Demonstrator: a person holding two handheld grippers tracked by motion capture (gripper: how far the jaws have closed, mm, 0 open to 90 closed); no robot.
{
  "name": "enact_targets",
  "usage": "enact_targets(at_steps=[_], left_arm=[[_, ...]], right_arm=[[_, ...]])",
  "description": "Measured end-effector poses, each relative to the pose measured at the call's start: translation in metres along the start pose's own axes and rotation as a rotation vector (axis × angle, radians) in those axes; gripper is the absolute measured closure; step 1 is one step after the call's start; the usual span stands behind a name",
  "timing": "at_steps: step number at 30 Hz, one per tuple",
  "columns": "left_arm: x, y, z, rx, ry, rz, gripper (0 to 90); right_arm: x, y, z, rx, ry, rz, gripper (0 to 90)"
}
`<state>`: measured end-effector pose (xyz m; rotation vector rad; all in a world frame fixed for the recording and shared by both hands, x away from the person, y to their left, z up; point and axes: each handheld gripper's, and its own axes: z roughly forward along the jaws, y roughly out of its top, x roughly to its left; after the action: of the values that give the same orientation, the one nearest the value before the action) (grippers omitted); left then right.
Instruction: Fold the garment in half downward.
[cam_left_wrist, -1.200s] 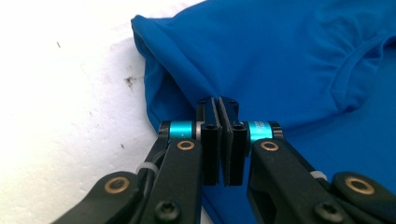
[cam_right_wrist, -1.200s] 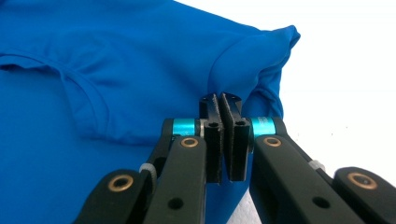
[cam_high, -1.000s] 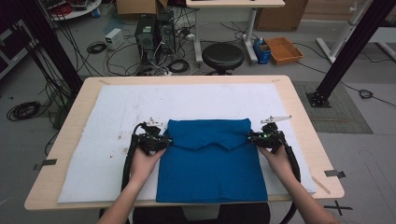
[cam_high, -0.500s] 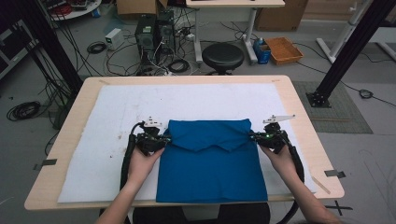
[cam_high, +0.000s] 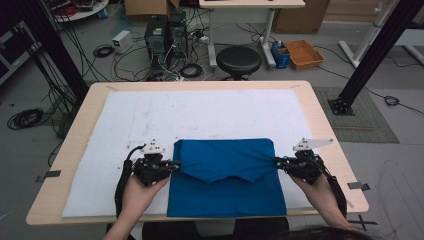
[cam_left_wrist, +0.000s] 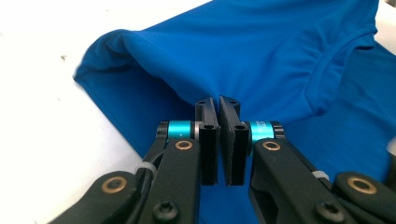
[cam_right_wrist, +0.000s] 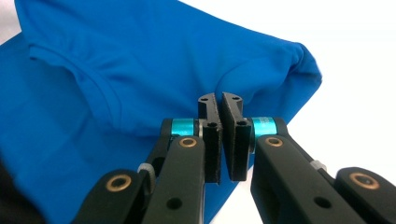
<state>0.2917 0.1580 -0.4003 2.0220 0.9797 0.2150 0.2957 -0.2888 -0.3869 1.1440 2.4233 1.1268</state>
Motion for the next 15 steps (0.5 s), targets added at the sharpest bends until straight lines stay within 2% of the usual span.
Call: enact_targets(at_steps=[1,3,7,15], left_arm=[[-0.006,-0.006,-0.007,0.005,-0.006,0.012,86.3],[-0.009,-0.009,-0.009,0.004,-0.01,0.01,86.3],[-0.023,-0.023,-0.021,0.028,-0.038,0.014,86.3],[-0.042,-0.04,-0.027,0.077,-0.065,0.041,86.3]], right_arm=[[0.004,-0.003,-0.003,-0.003,0.002,-0.012,87.2],[0.012,-0.01,-0.009,0.001,0.006,-0.025,87.1],[0.027,-0.022,-0.017,0.013,0.006,-0.061,87.2],[0.047,-0.041,-0.027,0.036,-0.002,-0.098,87.2]])
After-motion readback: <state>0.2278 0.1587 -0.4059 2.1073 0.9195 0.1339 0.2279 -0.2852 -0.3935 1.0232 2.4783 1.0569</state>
